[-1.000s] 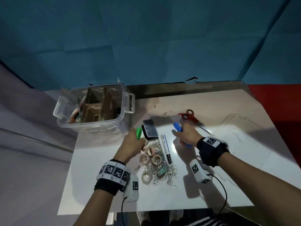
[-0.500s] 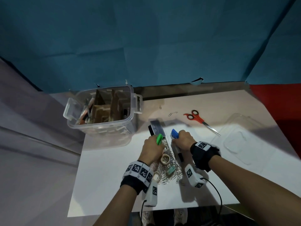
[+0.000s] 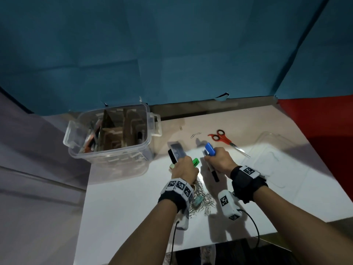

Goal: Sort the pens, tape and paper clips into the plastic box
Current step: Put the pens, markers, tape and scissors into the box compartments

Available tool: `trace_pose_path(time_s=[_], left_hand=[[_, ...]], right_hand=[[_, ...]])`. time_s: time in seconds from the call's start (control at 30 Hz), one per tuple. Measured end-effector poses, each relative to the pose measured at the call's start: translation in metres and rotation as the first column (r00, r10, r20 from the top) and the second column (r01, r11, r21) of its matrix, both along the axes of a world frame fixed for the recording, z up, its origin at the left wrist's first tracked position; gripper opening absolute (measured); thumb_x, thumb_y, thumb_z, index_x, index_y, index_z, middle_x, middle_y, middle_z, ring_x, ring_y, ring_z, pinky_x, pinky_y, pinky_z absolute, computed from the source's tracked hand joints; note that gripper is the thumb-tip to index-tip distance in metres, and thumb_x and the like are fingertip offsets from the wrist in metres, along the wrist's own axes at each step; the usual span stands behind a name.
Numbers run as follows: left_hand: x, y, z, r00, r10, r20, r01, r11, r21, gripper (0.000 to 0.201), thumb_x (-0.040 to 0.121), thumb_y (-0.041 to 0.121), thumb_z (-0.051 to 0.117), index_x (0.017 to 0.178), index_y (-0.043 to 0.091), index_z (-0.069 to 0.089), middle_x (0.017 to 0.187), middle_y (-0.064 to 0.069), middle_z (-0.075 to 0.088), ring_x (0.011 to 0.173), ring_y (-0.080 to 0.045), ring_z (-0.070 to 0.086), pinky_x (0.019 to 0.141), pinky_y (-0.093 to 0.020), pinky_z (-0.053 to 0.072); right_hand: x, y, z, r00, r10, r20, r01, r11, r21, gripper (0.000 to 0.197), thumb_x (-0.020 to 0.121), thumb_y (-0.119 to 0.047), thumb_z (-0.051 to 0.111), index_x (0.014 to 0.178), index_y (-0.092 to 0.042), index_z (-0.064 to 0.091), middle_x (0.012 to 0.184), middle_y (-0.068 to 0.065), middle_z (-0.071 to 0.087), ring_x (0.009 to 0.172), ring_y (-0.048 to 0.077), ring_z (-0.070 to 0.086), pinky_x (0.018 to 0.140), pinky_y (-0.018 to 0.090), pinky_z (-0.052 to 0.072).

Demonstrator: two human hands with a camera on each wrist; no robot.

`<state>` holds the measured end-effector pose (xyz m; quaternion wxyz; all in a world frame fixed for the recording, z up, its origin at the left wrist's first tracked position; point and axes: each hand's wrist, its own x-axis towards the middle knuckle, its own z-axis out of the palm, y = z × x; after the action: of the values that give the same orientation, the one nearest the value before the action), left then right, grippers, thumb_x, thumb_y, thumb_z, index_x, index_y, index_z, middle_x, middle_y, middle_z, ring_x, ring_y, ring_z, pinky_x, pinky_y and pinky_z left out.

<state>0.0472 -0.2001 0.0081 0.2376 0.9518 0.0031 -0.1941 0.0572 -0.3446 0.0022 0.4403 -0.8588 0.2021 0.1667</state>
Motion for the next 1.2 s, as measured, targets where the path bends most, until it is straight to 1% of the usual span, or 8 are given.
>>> trace_pose_path(time_s=[0.1,0.27,0.47,0.63,0.77,0.9,1.1,1.2], left_hand=[[0.004,-0.01,-0.003,0.996,-0.086,0.008,0.085,0.992,0.088,0.012,0.091,0.009,0.06,0.084,0.01,0.05,0.087,-0.007,0.059,0.075,-0.027,0.058,0.063,-0.035,0.045],[0.011,-0.019,0.002,0.996,-0.076,-0.037,0.078,0.995,0.058,0.015,0.09,0.013,0.065,0.086,0.011,0.051,0.088,-0.004,0.06,0.076,-0.027,0.061,0.065,-0.036,0.052],[0.021,-0.009,0.051,0.996,-0.016,-0.093,-0.004,0.978,-0.208,0.016,0.089,0.023,0.068,0.085,0.009,0.06,0.076,-0.004,0.067,0.062,-0.017,0.065,0.059,-0.031,0.057],[0.028,0.05,0.114,0.995,0.096,-0.015,-0.093,0.899,-0.428,0.019,0.093,0.03,0.061,0.087,0.012,0.066,0.082,-0.014,0.073,0.06,-0.022,0.065,0.064,-0.041,0.058],[0.052,0.114,0.14,0.966,0.239,0.099,-0.162,0.856,-0.49,0.023,0.091,0.027,0.06,0.081,0.007,0.066,0.069,-0.01,0.07,0.045,-0.013,0.059,0.048,-0.024,0.046],[0.071,0.166,0.143,0.937,0.343,0.058,-0.266,0.815,-0.515,0.027,0.09,0.024,0.06,0.074,0.004,0.067,0.055,-0.009,0.064,0.043,-0.017,0.056,0.05,-0.025,0.043],[0.08,0.203,0.137,0.905,0.426,-0.015,-0.364,0.754,-0.547,0.015,0.089,0.015,0.061,0.085,0.0,0.062,0.057,-0.006,0.06,0.042,-0.017,0.055,0.041,-0.023,0.041],[0.081,0.214,0.133,0.902,0.431,-0.031,-0.373,0.739,-0.561,0.012,0.09,0.013,0.061,0.085,0.002,0.063,0.058,-0.006,0.061,0.043,-0.017,0.055,0.042,-0.024,0.043]], right_hand=[[-0.01,-0.011,0.002,1.0,-0.016,-0.006,0.016,1.0,0.008,0.014,0.087,-0.024,0.064,0.091,-0.01,0.061,0.08,0.014,0.068,0.07,0.028,0.064,0.06,0.032,0.046],[-0.017,-0.033,0.013,0.998,-0.063,-0.01,0.063,0.998,0.027,0.008,0.091,-0.017,0.06,0.094,-0.01,0.06,0.073,0.009,0.064,0.056,0.018,0.058,0.046,0.023,0.041],[0.003,-0.033,0.044,0.994,-0.101,0.051,0.092,0.983,0.157,0.011,0.088,-0.011,0.064,0.084,-0.007,0.055,0.066,0.012,0.055,0.044,0.016,0.046,0.042,0.025,0.039],[0.037,0.02,0.089,0.986,0.022,0.164,-0.075,0.943,0.323,0.023,0.091,-0.023,0.068,0.08,-0.01,0.052,0.059,0.005,0.046,0.047,0.017,0.041,0.044,0.028,0.037],[0.062,0.091,0.127,0.953,0.121,0.277,-0.222,0.903,0.368,0.025,0.093,-0.024,0.066,0.078,-0.01,0.052,0.05,0.003,0.048,0.041,0.017,0.042,0.04,0.025,0.035],[0.086,0.149,0.14,0.937,0.19,0.294,-0.285,0.902,0.326,0.033,0.092,-0.025,0.067,0.067,-0.009,0.052,0.049,0.006,0.051,0.034,0.015,0.043,0.038,0.023,0.035],[0.119,0.183,0.132,0.952,0.216,0.218,-0.238,0.968,0.079,0.018,0.096,-0.024,0.054,0.088,-0.007,0.055,0.072,0.013,0.06,0.056,0.025,0.057,0.055,0.03,0.049],[0.124,0.188,0.136,0.89,0.421,0.174,-0.391,0.902,-0.185,0.017,0.1,-0.021,0.046,0.105,-0.005,0.05,0.111,0.025,0.061,0.098,0.036,0.063,0.08,0.035,0.049]])
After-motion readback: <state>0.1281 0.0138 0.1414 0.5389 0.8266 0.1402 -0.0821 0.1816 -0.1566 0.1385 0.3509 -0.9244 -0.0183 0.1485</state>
